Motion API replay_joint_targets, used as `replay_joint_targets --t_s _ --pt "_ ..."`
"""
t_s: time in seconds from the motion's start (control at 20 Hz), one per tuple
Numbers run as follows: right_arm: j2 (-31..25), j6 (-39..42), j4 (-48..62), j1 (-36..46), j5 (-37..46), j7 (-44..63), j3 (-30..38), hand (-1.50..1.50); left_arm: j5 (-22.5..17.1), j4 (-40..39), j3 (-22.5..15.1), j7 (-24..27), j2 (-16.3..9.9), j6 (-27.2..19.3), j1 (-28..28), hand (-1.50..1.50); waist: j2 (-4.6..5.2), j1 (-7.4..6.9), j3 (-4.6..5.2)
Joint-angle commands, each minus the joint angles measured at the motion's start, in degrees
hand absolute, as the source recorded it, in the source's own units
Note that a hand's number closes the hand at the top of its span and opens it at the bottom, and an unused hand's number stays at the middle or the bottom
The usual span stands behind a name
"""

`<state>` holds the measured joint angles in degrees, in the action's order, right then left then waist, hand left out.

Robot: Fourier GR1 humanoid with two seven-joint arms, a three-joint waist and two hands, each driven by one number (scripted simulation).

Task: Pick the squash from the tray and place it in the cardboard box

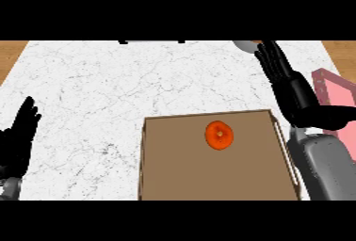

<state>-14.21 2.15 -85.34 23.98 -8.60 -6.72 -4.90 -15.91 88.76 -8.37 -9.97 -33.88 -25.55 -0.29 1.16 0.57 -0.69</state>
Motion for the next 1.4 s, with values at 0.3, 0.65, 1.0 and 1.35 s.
replay_joint_targets --t_s 0.3,0.65,1.0,1.35 --pt "-6.12 -25.4 0.76 -14.2 18.99 9.88 7.9 -1.5 -8.07 3.44 2.07 1.29 3.36 6.43 0.43 0.0 -2.0 5.77 2.13" --pt "10.78 -45.26 -20.24 -27.06 35.11 1.06 -4.72 -1.5 -13.16 6.25 3.36 0.69 3.25 12.18 1.25 0.0 -2.11 1.45 0.93" --pt "3.83 -31.37 -18.93 -32.97 55.19 24.88 -11.26 -1.5 -12.45 5.46 3.17 1.45 3.4 13.1 0.02 0.0 -1.28 0.9 1.4" --pt "4.88 -11.27 -21.64 -28.35 67.76 49.39 -15.51 -1.5 -12.27 4.65 1.99 1.82 4.26 14.37 -1.1 0.0 -0.81 -0.67 1.44"
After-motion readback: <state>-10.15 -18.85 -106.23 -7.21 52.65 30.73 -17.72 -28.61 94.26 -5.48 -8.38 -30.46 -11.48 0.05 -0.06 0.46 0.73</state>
